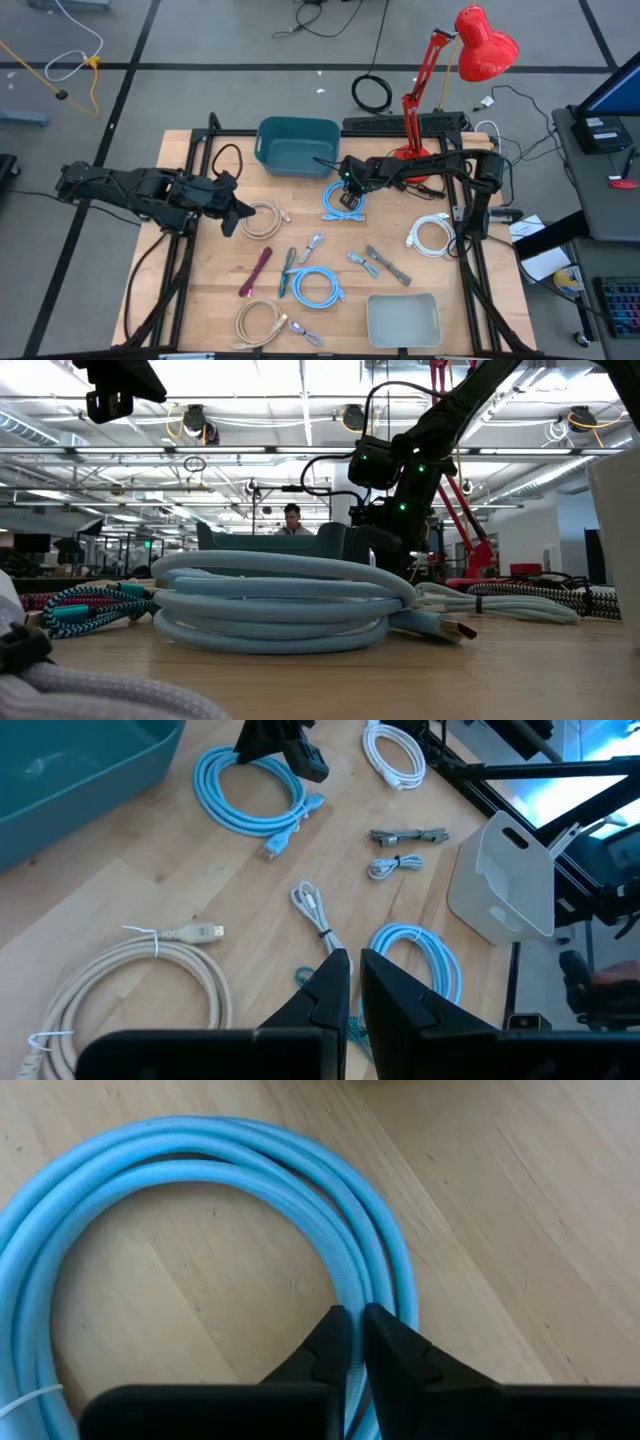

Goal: Sort cables into bins
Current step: Put the top blue HDMI cable into the blue bin

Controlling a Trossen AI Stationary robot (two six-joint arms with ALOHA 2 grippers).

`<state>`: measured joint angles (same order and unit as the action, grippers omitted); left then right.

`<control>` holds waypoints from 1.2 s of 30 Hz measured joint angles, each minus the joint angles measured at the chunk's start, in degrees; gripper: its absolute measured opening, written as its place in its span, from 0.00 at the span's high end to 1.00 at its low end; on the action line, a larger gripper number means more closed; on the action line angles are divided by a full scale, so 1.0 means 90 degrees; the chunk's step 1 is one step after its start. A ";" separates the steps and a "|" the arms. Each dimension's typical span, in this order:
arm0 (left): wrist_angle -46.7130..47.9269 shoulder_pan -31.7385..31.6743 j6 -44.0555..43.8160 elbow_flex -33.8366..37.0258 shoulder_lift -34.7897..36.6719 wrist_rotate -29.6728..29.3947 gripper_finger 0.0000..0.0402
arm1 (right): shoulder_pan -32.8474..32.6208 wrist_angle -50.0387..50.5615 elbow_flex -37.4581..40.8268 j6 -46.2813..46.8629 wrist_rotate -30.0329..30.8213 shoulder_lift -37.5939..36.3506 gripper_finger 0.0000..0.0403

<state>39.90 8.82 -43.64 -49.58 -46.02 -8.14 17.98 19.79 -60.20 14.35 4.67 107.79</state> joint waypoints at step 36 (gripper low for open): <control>-0.0083 0.0196 -0.0136 0.0000 0.0002 0.0070 0.92 | -0.0015 -0.0386 0.0570 0.0286 0.0141 0.0153 0.82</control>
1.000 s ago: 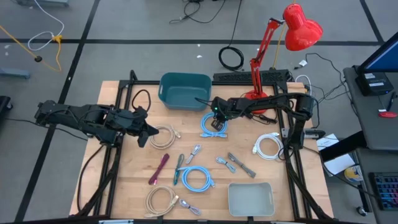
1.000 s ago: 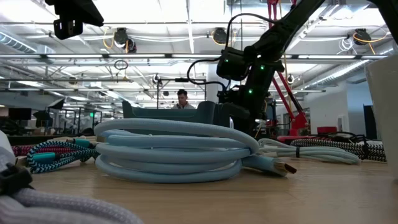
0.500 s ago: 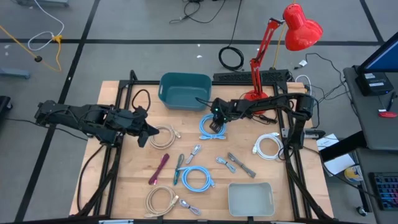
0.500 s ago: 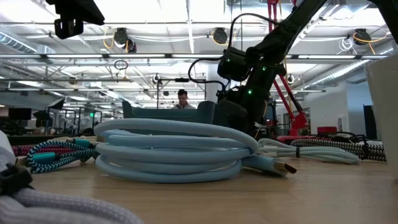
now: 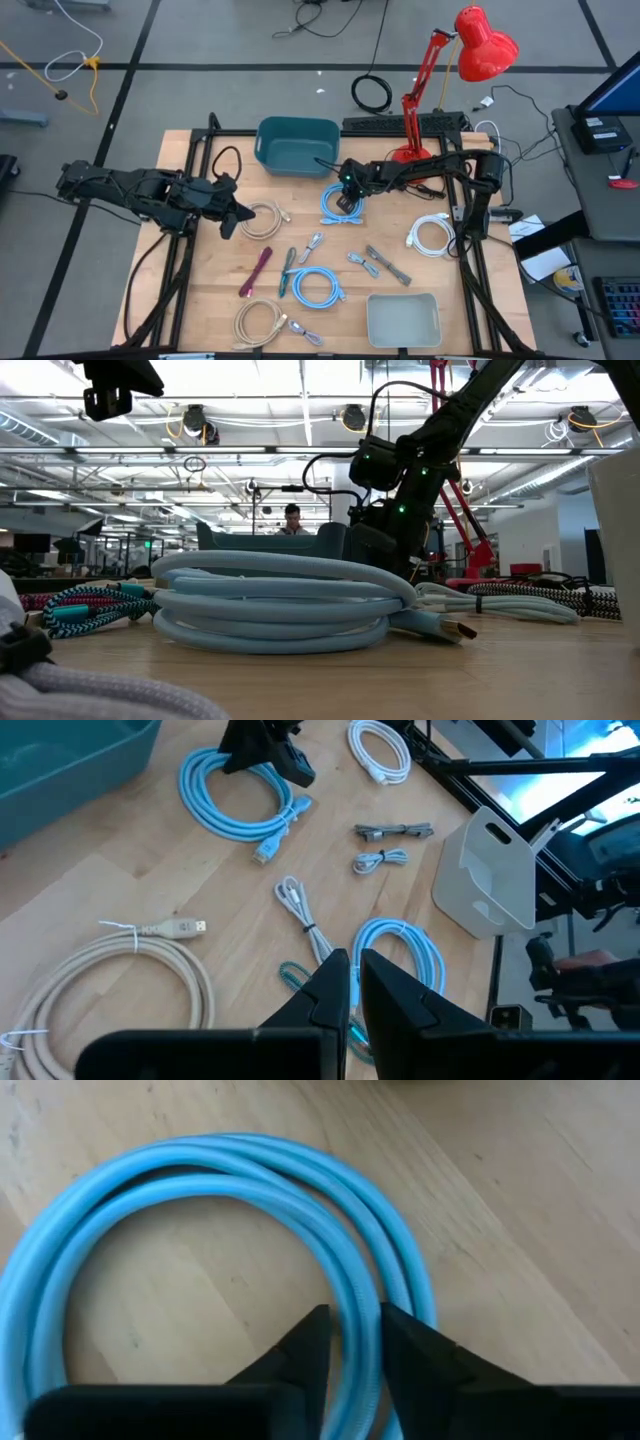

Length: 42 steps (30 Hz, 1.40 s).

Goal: Sort cables into bins
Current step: Put the top blue HDMI cable into the blue bin

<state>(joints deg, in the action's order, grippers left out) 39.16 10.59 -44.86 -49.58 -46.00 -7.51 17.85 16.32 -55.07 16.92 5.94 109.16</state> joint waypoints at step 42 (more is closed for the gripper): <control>-0.0338 -0.0078 0.0428 0.0000 0.0000 -0.0357 0.92 | -0.0841 0.1398 -0.0848 0.1009 0.0172 -0.2367 0.98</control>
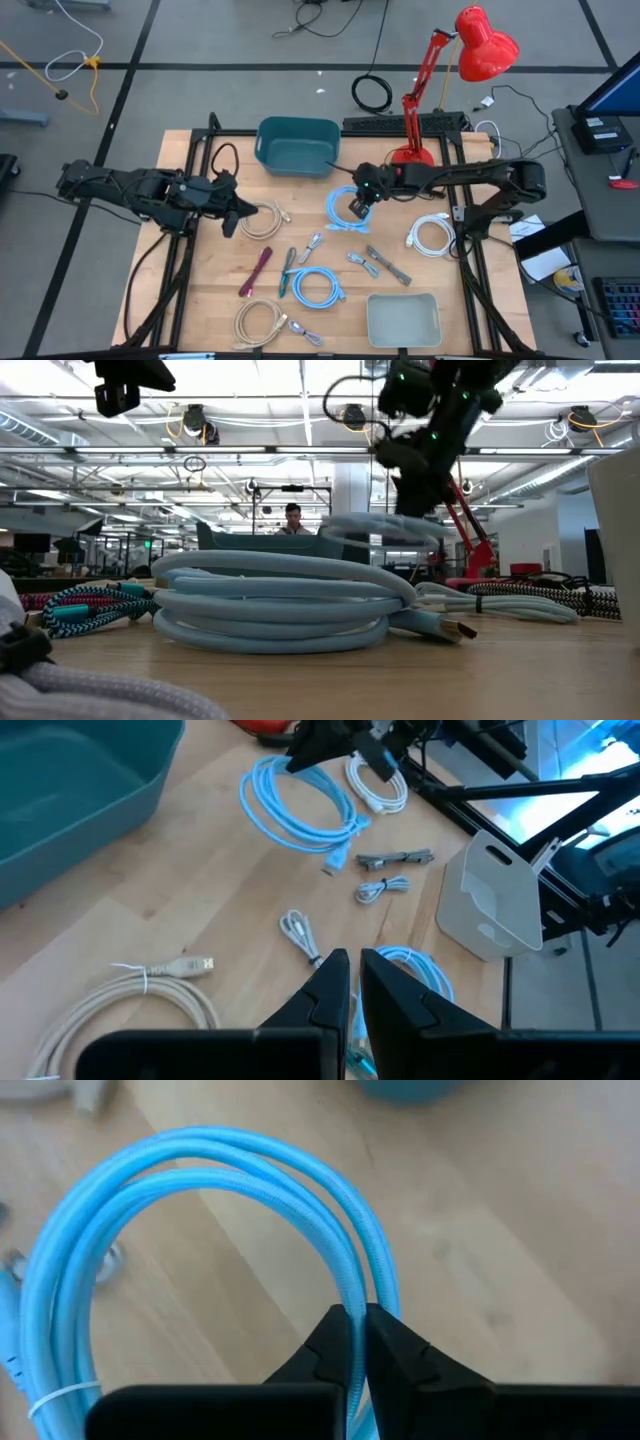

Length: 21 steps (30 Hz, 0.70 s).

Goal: Sort cables into bins
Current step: Put the top blue HDMI cable into the blue bin

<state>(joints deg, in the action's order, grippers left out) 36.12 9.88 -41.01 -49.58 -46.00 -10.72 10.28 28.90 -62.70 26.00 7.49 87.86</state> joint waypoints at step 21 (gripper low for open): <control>0.1135 -0.0169 -0.2227 0.0000 0.0000 -0.0988 0.92 | -0.0094 0.0661 -0.2418 -0.1001 0.1003 -0.0005 0.98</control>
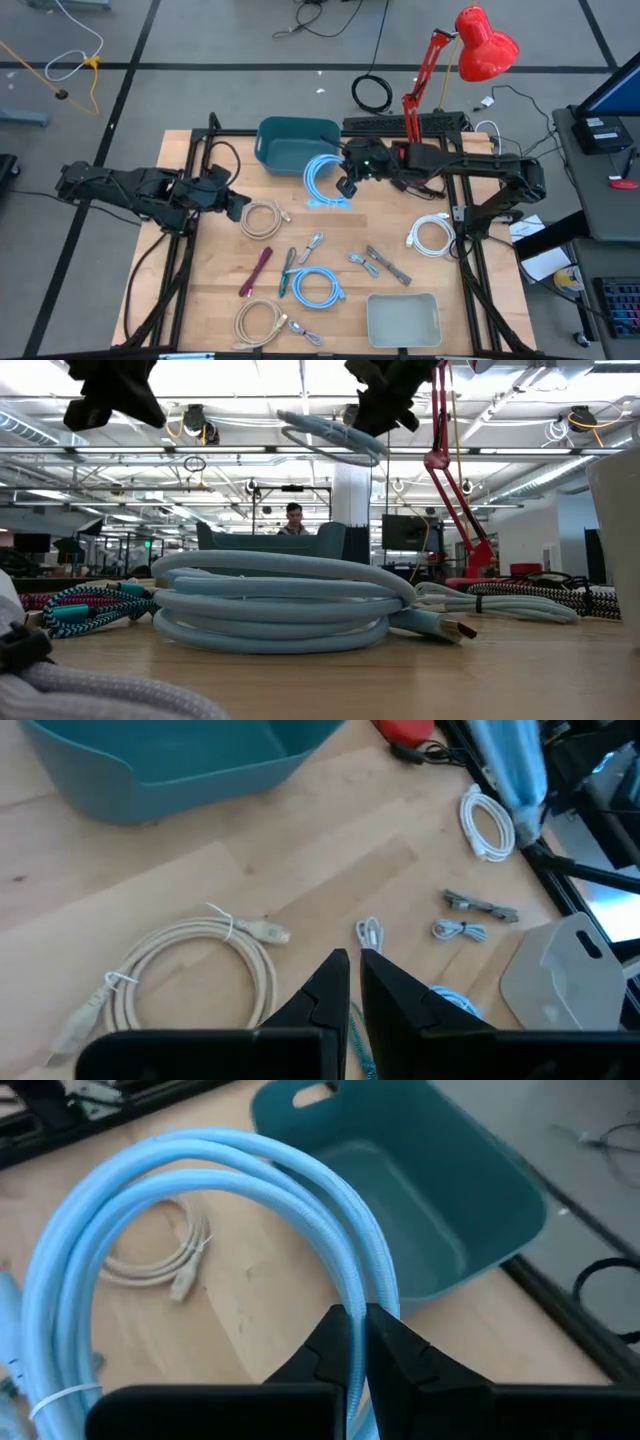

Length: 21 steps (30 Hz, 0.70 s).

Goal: Sort cables into bins
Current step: Put the top blue HDMI cable into the blue bin

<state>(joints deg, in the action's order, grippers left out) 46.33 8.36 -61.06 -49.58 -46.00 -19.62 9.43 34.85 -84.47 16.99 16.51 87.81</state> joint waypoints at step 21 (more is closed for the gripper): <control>-0.0037 0.0036 -0.0106 0.0000 0.0000 0.0126 0.92 | 0.1001 -0.0170 -0.2558 -0.1183 -0.0507 0.2476 0.98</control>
<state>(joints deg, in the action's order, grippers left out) 46.00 8.69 -62.01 -49.58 -46.00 -18.48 18.44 33.31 -107.49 6.34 11.95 110.10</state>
